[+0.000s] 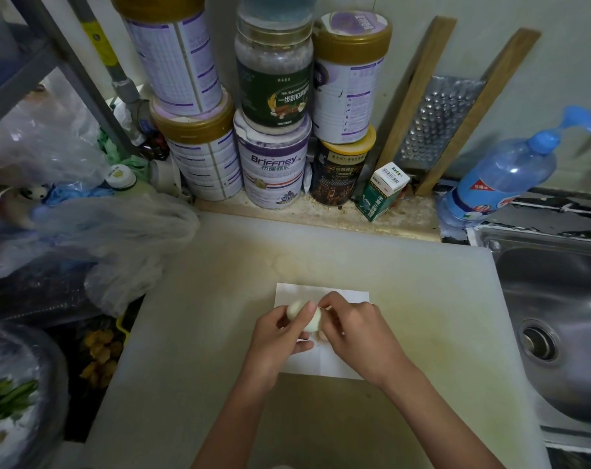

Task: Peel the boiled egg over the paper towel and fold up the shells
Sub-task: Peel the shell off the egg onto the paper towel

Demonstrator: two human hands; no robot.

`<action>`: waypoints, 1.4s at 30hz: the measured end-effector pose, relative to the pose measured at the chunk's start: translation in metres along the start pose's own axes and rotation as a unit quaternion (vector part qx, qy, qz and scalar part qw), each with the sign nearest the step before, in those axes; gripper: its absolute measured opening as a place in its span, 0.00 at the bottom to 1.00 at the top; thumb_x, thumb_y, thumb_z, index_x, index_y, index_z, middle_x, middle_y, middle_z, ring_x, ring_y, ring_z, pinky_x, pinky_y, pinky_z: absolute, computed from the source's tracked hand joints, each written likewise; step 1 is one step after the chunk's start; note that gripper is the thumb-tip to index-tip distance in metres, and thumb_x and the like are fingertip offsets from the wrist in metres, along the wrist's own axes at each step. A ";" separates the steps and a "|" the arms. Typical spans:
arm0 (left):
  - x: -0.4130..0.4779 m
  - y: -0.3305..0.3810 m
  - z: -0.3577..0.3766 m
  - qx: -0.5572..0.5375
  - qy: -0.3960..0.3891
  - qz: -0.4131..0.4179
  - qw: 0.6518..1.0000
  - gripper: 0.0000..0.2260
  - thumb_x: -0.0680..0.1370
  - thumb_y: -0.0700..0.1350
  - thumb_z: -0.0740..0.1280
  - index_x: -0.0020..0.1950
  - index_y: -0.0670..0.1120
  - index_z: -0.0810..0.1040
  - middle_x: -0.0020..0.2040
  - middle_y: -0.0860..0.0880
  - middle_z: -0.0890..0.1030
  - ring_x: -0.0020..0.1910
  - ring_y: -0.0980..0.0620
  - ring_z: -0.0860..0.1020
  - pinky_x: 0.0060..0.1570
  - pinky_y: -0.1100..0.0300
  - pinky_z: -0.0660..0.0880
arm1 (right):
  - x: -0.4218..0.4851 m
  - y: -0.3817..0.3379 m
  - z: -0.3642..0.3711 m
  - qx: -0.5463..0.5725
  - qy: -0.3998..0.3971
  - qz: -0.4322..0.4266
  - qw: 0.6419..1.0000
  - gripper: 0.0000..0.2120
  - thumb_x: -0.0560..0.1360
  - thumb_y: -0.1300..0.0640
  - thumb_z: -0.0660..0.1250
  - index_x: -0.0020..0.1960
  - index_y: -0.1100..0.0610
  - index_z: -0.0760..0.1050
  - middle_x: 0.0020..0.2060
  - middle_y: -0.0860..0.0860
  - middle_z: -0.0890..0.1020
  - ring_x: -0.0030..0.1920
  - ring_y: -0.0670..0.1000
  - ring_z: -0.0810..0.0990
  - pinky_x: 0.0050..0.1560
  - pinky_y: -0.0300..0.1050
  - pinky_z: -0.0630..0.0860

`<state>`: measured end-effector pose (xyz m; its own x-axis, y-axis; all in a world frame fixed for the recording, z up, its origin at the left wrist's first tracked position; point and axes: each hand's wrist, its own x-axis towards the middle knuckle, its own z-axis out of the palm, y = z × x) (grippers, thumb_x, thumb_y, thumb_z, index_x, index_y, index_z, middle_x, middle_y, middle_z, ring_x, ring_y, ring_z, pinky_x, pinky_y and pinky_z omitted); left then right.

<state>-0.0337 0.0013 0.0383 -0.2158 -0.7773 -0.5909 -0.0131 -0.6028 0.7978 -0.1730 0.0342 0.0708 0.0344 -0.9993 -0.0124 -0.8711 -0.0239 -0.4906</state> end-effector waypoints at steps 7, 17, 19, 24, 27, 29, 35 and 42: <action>-0.002 -0.001 -0.006 -0.010 -0.057 0.017 0.998 0.13 0.68 0.46 0.77 0.50 0.46 0.83 0.44 0.49 0.83 0.41 0.59 0.81 0.41 0.65 0.77 | -0.002 0.007 0.004 0.128 0.064 0.083 0.986 0.03 0.76 0.61 0.63 0.48 0.56 0.75 0.29 0.53 0.83 0.30 0.52 0.80 0.36 0.49 0.77; -0.006 -0.003 -0.012 -0.013 -0.074 0.022 0.997 0.21 0.70 0.40 0.75 0.61 0.54 0.78 0.51 0.50 0.84 0.46 0.59 0.82 0.43 0.66 0.77 | -0.001 0.023 0.022 0.190 0.034 0.200 0.961 0.05 0.75 0.60 0.65 0.46 0.54 0.79 0.35 0.50 0.86 0.36 0.48 0.84 0.46 0.49 0.79; -0.007 -0.003 -0.011 -0.010 -0.062 0.033 0.997 0.24 0.70 0.38 0.75 0.62 0.54 0.75 0.51 0.49 0.84 0.47 0.58 0.82 0.44 0.66 0.77 | -0.003 0.024 0.024 0.176 0.024 0.193 0.965 0.07 0.76 0.59 0.65 0.49 0.53 0.81 0.36 0.49 0.86 0.37 0.47 0.84 0.47 0.48 0.79; -0.006 -0.006 -0.011 0.020 -0.017 0.047 0.999 0.22 0.68 0.39 0.76 0.57 0.51 0.72 0.48 0.50 0.85 0.46 0.57 0.81 0.45 0.66 0.74 | -0.007 0.020 0.021 0.129 0.005 0.153 0.980 0.09 0.77 0.55 0.64 0.54 0.50 0.81 0.41 0.48 0.86 0.41 0.49 0.83 0.46 0.47 0.79; -0.005 -0.007 -0.011 0.053 -0.007 0.066 0.996 0.21 0.67 0.41 0.77 0.54 0.51 0.72 0.46 0.51 0.85 0.41 0.61 0.81 0.39 0.71 0.74 | -0.007 0.012 0.012 0.155 0.080 0.121 0.977 0.06 0.75 0.57 0.66 0.45 0.51 0.82 0.38 0.43 0.85 0.38 0.43 0.81 0.39 0.38 0.77; -0.004 -0.007 -0.011 0.075 -0.001 0.090 0.993 0.20 0.66 0.42 0.78 0.52 0.52 0.72 0.44 0.50 0.85 0.40 0.60 0.81 0.38 0.72 0.73 | -0.005 0.005 0.006 0.208 0.094 0.098 0.969 0.04 0.74 0.55 0.68 0.46 0.51 0.82 0.40 0.41 0.82 0.40 0.42 0.80 0.39 0.32 0.75; -0.005 -0.005 -0.006 0.117 0.011 0.138 0.983 0.19 0.64 0.46 0.77 0.50 0.55 0.73 0.43 0.53 0.84 0.43 0.57 0.81 0.37 0.73 0.72 | -0.002 -0.006 0.007 0.224 0.069 0.069 0.970 0.09 0.70 0.57 0.73 0.50 0.52 0.82 0.45 0.45 0.80 0.45 0.44 0.79 0.45 0.42 0.78; -0.006 -0.008 -0.008 0.104 -0.001 0.142 0.984 0.19 0.65 0.45 0.78 0.49 0.57 0.75 0.44 0.52 0.85 0.45 0.54 0.82 0.44 0.64 0.77 | -0.005 -0.009 0.013 0.227 0.135 0.089 0.960 0.02 0.70 0.61 0.72 0.40 0.55 0.82 0.37 0.47 0.81 0.37 0.44 0.79 0.37 0.31 0.72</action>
<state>-0.0243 0.0088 0.0344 -0.2418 -0.9086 -0.3405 -0.1519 -0.3111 0.9382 -0.1591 0.0396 0.0641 -0.2770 -0.9587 0.0649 -0.5456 0.1013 -0.8319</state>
